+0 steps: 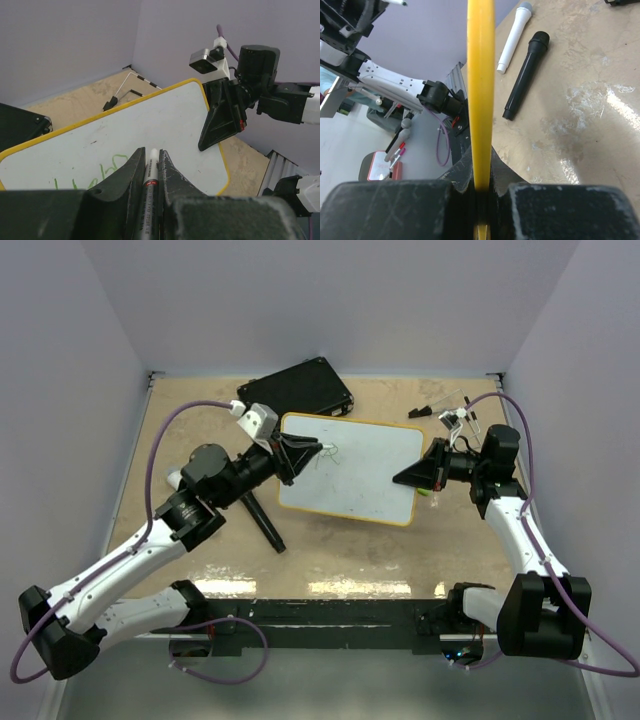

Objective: Write a sentence on the whiteboard

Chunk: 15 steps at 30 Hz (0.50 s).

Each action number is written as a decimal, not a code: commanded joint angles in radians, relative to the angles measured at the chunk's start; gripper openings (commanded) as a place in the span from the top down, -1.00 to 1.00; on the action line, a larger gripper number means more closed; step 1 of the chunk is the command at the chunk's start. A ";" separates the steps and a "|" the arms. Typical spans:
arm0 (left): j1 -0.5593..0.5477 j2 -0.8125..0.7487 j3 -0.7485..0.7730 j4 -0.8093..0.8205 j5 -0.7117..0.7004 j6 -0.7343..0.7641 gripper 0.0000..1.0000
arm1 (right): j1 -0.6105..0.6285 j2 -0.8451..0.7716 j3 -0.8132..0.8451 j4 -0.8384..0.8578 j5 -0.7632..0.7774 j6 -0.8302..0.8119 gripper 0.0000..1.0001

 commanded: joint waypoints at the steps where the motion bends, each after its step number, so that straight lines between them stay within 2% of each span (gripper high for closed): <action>1: 0.010 -0.066 -0.009 0.050 -0.035 -0.030 1.00 | 0.002 -0.042 0.059 0.039 -0.050 -0.007 1.00; 15: 0.013 -0.224 -0.175 0.110 -0.073 -0.112 1.00 | 0.002 -0.051 0.046 0.045 -0.051 -0.033 1.00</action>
